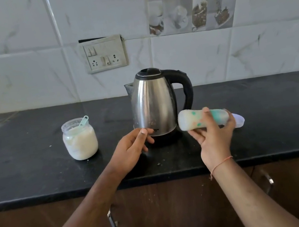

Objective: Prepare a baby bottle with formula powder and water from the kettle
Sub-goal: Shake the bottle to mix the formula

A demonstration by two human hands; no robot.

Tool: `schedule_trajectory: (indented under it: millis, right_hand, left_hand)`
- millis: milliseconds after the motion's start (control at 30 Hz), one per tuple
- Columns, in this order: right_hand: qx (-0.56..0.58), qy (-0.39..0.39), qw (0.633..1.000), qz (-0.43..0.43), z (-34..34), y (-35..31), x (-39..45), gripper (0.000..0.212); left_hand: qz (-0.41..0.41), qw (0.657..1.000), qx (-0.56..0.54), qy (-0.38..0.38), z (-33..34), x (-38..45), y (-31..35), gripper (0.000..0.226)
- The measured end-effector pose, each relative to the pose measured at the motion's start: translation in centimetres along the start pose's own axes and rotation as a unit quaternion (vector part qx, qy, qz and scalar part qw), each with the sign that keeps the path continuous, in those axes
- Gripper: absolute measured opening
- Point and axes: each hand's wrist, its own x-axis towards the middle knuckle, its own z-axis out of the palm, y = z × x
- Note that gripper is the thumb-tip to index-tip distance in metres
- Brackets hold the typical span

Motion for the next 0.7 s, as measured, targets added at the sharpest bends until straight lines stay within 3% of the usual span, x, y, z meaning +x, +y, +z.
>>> schedule_trajectory:
  millis: [67,100,167,233,333,467,567,700]
  right_hand:
    - [-0.078,-0.099,0.991,0.038,0.2,0.35,-0.6,0.061]
    - [-0.097,-0.107,0.989,0.044,0.17,0.66,-0.61,0.061]
    - [-0.048,-0.03,0.998,-0.013,0.09,0.34,-0.48,0.061]
    - [0.0,0.005,1.0,-0.008,-0.06,-0.01,0.06,0.061]
    - [-0.088,-0.109,0.989,0.053,0.22,0.4,-0.58,0.058]
    - [-0.004,0.008,1.0,-0.008,0.06,-0.04,0.01,0.063]
    - [-0.092,-0.099,0.99,0.038,0.51,0.57,-0.73,0.062]
    - [-0.012,-0.004,1.0,-0.008,0.2,0.09,-0.23,0.063]
  left_hand:
    - [-0.005,1.0,0.002,-0.002,-0.06,0.08,-0.09,0.038]
    - [-0.006,1.0,-0.001,-0.002,-0.13,0.13,-0.08,0.037]
    - [-0.002,1.0,-0.007,-0.001,-0.13,0.12,-0.04,0.039]
    - [0.0,1.0,-0.009,0.001,-0.02,0.05,-0.04,0.042]
    - [-0.006,1.0,-0.012,-0.001,0.08,0.18,-0.01,0.043]
    - [-0.008,1.0,-0.005,0.005,0.03,0.01,0.01,0.038]
    - [-0.015,1.0,0.006,0.001,0.0,0.03,0.17,0.035]
    - [-0.009,1.0,0.001,0.005,0.05,0.0,0.35,0.036]
